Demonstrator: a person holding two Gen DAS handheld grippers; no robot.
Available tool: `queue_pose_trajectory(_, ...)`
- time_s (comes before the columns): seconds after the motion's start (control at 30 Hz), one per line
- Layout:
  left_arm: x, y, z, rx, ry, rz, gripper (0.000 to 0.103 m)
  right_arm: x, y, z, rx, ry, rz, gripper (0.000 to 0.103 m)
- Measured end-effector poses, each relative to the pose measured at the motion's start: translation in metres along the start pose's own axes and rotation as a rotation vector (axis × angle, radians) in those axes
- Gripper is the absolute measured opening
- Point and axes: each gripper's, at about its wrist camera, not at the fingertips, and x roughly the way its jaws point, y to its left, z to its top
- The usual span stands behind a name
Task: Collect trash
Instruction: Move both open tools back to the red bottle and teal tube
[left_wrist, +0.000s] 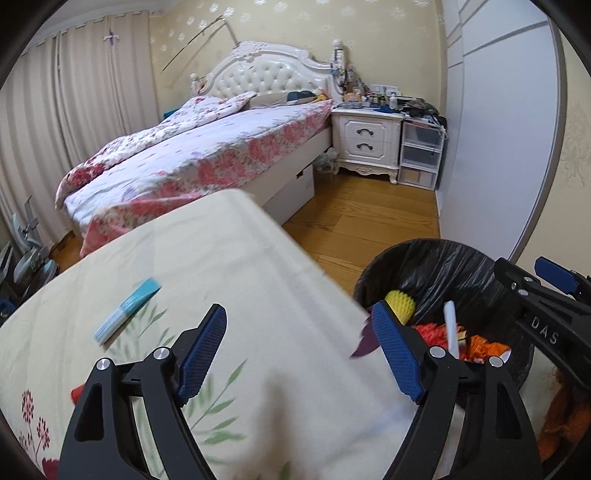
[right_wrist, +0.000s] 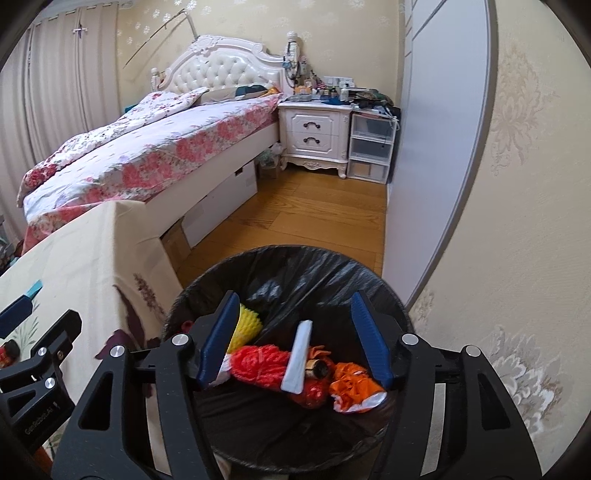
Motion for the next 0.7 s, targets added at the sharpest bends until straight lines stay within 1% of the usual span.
queue_pose_trajectory(0.23, -0.024, 0.043, -0.028, -0.062, 0.031, 0.064, 0.079, -0.017, 0.048, -0.014, -0.076, 0.023, 0.119, 0.061)
queue_pose_trajectory(0.37, -0.035, 0.067, -0.041, -0.099, 0.045, 0.101, 0.079, -0.025, 0.076, -0.024, -0.13, 0.039, 0.172, 0.062)
queue_pose_trajectory(0.57, -0.041, 0.096, -0.059, -0.145, 0.074, 0.153, 0.079, -0.033, 0.111, -0.035, -0.196, 0.064, 0.237, 0.062)
queue_pose_trajectory(0.7, -0.035, 0.113, -0.061, -0.17, 0.088, 0.174, 0.079, -0.035, 0.128, -0.039, -0.231, 0.083, 0.263, 0.062)
